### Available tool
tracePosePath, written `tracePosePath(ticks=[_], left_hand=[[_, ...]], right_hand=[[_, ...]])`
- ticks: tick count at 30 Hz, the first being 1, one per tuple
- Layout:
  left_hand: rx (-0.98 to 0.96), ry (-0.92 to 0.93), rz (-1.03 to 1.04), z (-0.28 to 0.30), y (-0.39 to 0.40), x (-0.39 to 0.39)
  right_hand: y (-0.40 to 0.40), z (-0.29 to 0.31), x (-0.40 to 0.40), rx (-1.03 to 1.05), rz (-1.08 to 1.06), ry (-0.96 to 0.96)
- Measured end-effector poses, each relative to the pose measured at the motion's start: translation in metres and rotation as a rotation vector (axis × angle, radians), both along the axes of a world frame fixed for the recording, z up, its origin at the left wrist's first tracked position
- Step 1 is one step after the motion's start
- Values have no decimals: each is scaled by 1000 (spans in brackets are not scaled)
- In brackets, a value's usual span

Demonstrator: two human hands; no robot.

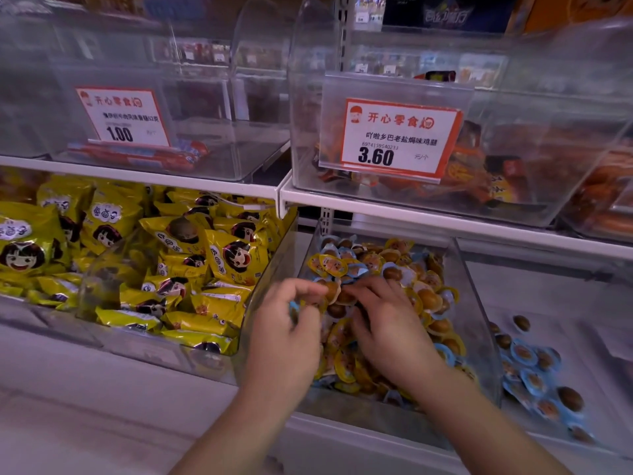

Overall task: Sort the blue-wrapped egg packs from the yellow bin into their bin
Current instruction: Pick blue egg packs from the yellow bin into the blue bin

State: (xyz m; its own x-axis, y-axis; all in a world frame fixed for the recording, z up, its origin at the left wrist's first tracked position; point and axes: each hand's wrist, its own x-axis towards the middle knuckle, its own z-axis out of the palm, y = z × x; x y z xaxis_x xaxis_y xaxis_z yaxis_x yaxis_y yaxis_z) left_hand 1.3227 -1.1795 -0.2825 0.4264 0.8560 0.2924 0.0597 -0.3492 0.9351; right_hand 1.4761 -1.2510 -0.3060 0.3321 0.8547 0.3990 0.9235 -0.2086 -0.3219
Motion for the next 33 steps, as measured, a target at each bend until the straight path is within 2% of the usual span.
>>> tracePosePath(ticks=[2,4,7,9,12,18,22,26,29,33], left_hand=[[305,128,21,6,6,10],[429,294,-89,8,12,22],[571,630,-160,-2,12,35],[608,762,-154,-6,9,37],[571,841,-124,-4,8,34],[525,1002,-108,-7,-2,30],[572,1043,-16,-16,-2,36],[627,971,34,-26,-1,39],[617,844,36,-24,0,39],[486,546,-6,-20,0,36]], right_hand=[[4,1,2,50,-84,-46],[5,1,7,94,-173,-61],[3,0,17,44,-259,-44],[2,-1,21,63,-279,-28],[5,1,30,90,-260,-14],[18,2,37,-201,-71,-68],[33,2,37,-230,-90,-52],[37,-4,40,-145,-138,-45],[34,-2,44,-38,-151,64],[21,16,46,128,-149,362]])
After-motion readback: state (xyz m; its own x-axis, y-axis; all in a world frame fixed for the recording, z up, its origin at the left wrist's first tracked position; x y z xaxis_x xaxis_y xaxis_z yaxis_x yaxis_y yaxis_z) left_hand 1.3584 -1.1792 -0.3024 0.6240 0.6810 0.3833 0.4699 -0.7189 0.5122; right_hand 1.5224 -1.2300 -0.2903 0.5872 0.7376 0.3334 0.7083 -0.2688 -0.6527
